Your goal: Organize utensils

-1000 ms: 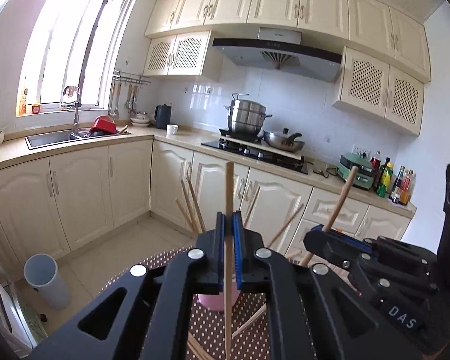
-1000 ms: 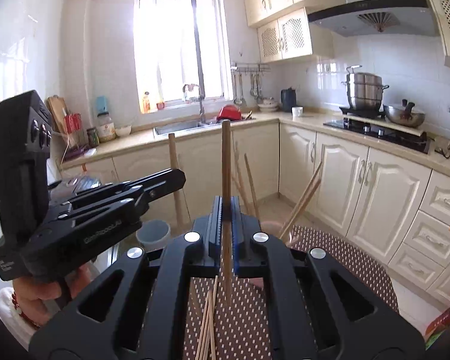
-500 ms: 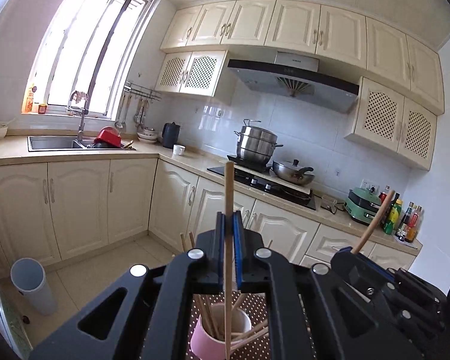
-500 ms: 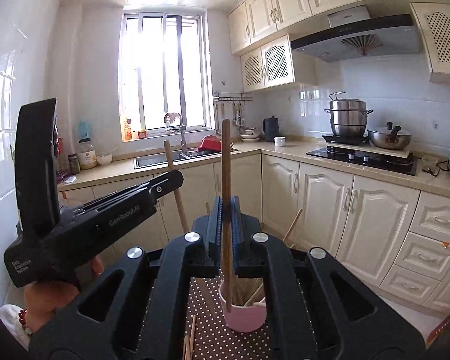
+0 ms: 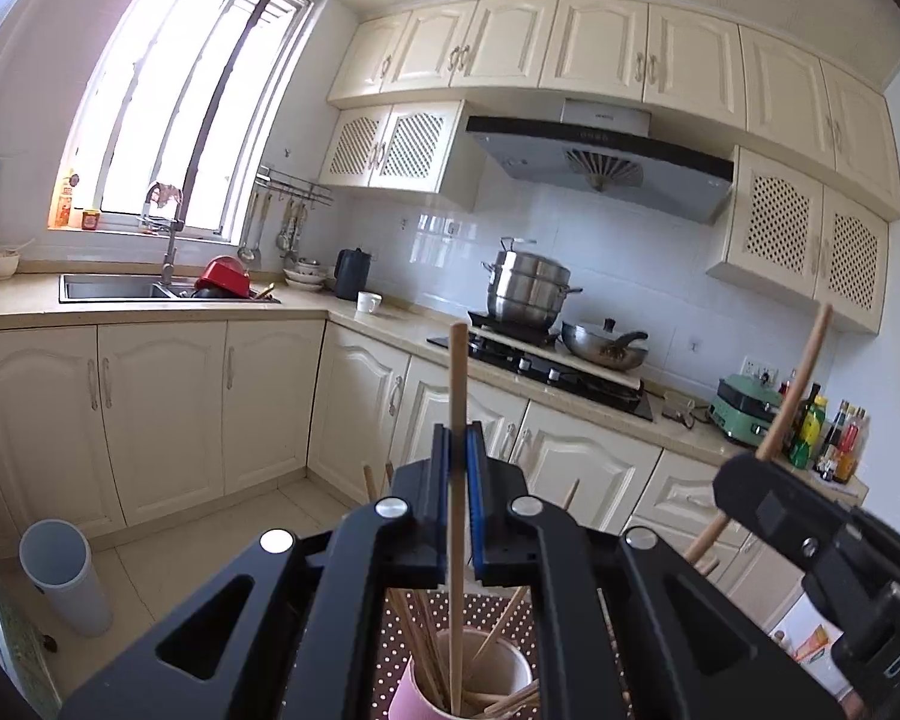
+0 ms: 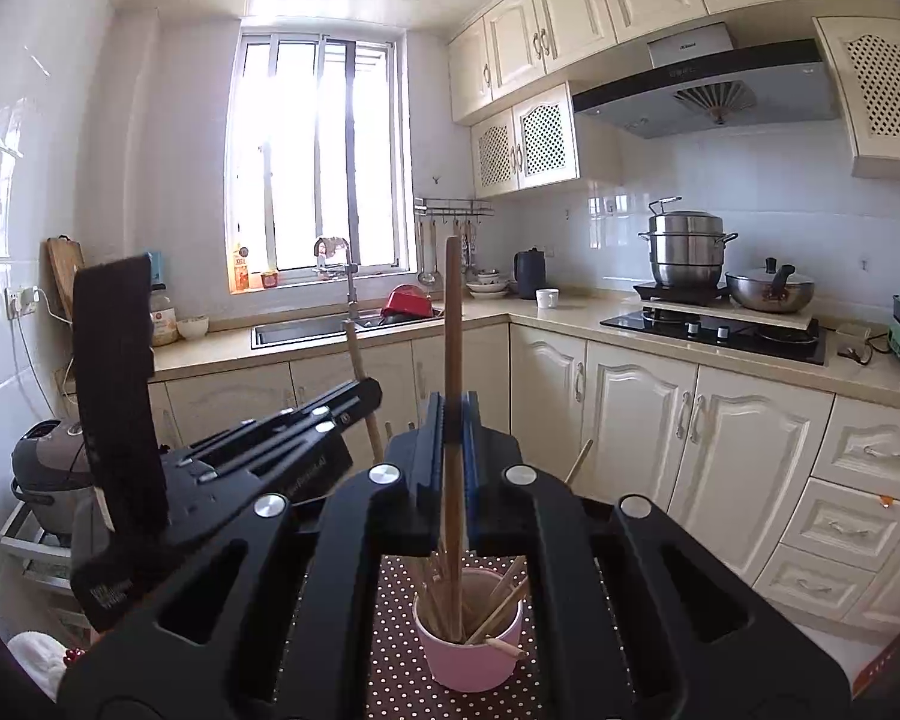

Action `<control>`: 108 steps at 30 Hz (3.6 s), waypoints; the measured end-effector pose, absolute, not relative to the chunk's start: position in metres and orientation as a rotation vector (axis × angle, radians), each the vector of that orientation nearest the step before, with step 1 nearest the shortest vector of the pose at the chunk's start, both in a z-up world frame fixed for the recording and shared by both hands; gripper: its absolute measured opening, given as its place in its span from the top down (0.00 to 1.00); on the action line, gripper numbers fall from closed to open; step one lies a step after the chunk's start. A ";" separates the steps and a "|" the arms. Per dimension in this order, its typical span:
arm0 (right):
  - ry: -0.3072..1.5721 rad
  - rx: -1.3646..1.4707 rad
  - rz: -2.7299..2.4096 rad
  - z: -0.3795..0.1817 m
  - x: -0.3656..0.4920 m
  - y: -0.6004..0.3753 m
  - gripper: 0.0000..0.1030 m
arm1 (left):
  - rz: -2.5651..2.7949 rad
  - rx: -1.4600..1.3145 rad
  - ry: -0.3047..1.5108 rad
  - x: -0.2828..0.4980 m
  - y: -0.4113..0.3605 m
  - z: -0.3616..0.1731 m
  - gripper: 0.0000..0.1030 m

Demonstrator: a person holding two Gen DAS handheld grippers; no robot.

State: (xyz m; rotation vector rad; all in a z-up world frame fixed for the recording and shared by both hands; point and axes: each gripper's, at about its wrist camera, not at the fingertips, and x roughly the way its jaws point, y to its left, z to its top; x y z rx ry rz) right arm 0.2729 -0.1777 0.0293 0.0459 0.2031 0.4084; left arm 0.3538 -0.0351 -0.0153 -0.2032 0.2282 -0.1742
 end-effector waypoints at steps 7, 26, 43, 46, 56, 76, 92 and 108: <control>0.238 0.045 0.413 0.018 0.277 -0.176 0.95 | -0.202 -0.182 0.276 0.359 -0.036 -0.034 0.94; 0.313 0.026 0.406 -0.001 0.274 -0.167 0.94 | -0.212 -0.134 0.353 0.338 -0.028 -0.048 0.63; 0.395 0.013 0.376 -0.026 0.279 -0.163 0.94 | -0.149 -0.086 0.393 0.309 -0.011 -0.050 0.51; 0.423 0.008 0.370 -0.032 0.280 -0.161 0.94 | -0.144 -0.084 0.407 0.307 -0.009 -0.051 0.49; 0.455 0.025 0.350 -0.036 0.271 -0.163 0.93 | -0.131 -0.075 0.440 0.289 -0.001 -0.049 0.44; 0.492 0.060 0.394 -0.049 0.200 -0.185 0.93 | -0.124 -0.081 0.621 0.228 0.007 -0.094 0.43; 0.786 0.008 0.532 -0.149 0.194 -0.157 0.93 | -0.068 -0.130 0.844 0.218 0.012 -0.186 0.43; 0.920 -0.088 0.535 -0.196 0.228 -0.113 0.93 | -0.051 -0.164 0.887 0.230 0.034 -0.203 0.43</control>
